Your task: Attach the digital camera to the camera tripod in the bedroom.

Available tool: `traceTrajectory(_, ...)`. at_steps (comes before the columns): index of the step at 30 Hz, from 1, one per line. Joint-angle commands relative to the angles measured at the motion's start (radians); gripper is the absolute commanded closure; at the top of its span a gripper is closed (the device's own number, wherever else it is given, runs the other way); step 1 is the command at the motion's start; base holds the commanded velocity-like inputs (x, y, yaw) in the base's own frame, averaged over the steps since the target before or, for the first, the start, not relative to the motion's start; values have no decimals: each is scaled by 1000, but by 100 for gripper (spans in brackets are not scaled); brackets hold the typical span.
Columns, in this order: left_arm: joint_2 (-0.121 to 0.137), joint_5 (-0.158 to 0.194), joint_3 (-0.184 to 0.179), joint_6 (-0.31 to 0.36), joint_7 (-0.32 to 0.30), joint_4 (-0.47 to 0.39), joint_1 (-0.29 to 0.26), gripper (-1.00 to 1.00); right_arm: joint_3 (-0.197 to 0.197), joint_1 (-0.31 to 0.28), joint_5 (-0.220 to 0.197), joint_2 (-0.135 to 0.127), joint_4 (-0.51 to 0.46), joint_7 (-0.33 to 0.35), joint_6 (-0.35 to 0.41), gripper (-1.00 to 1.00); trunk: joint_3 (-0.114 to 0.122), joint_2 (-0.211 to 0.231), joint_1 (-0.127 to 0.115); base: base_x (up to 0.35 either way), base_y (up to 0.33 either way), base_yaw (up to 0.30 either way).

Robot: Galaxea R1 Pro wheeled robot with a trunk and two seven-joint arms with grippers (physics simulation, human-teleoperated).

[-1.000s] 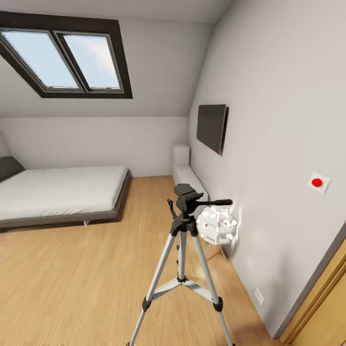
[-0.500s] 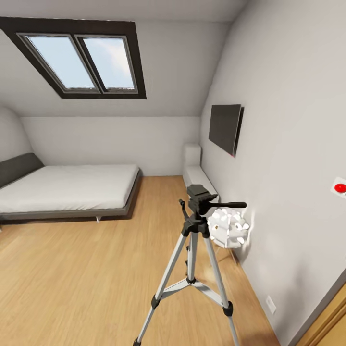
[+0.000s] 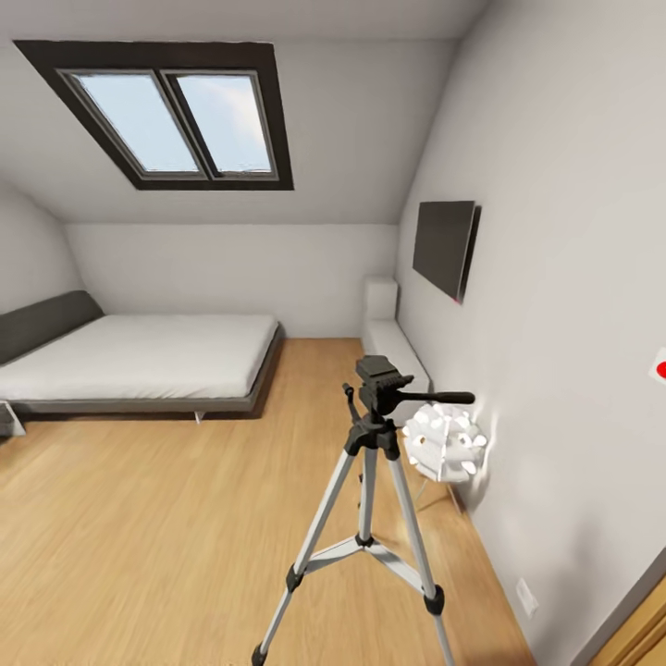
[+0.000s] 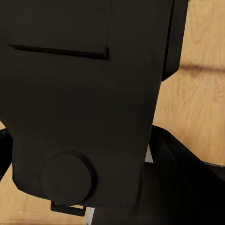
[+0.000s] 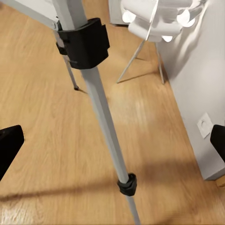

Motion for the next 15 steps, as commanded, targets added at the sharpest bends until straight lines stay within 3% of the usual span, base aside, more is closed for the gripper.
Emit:
traceTrajectory(1,-1,3,-9,-5,1,4,-2,100,4,-1,5,0,0,-9,-2,-100,-3,-2,1,0,-5,217)
traceTrajectory(6,-1,3,-9,-5,1,4,-2,100,4,-1,5,-1,0,-8,-1,-100,-4,-2,1,0,-2,143)
traceTrajectory(15,-1,3,-9,-5,1,4,-2,100,4,-1,6,-10,0,-4,-1,-100,-4,-2,1,0,0,15)
